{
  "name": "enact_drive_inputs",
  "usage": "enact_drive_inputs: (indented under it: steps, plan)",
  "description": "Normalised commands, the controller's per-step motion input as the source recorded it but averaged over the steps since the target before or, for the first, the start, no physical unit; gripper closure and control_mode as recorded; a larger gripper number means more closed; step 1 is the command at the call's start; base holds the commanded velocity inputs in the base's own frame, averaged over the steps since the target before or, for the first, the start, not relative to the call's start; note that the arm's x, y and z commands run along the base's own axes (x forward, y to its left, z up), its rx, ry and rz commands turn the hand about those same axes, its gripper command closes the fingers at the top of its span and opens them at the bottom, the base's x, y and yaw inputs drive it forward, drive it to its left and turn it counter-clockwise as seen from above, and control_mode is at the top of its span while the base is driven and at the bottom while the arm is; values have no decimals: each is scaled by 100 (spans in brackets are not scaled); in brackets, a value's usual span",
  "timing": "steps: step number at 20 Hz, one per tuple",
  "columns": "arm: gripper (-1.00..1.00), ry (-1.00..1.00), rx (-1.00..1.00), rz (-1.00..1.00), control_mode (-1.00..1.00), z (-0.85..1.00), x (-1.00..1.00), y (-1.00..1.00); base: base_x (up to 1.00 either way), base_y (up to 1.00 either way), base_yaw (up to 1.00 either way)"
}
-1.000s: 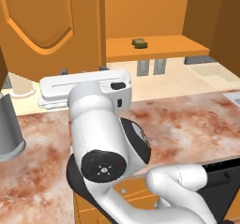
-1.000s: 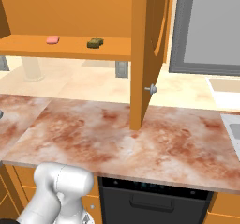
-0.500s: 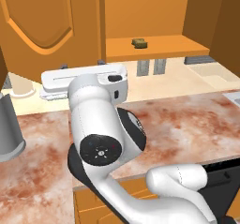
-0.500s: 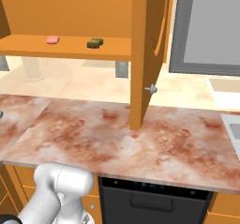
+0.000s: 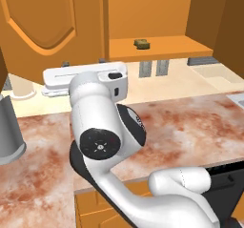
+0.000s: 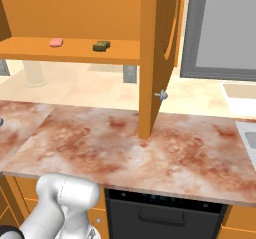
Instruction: Pick up the sponge and bar soap from the sink, and place them back in the cabinet, and close the cabinet doors.
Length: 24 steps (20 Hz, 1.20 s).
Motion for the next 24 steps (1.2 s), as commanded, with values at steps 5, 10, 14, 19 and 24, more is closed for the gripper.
enact_drive_inputs:
  steps: [5, 10, 14, 19, 24]
  plan:
    - [-100, 0, 0, 0, -100, -5, 30, 11, 0, 0, 0]
    - [-100, 0, 0, 0, -100, -1, 39, 2, 0, 0, 0]
    - [-100, 0, 0, 0, -100, -1, 39, 0, 0, 0, 0]
    - [-100, 0, 0, 0, -100, 0, 36, 0, 0, 0, 0]
    - [-100, 0, 0, 0, -100, 0, 34, 0, 0, 0, 0]
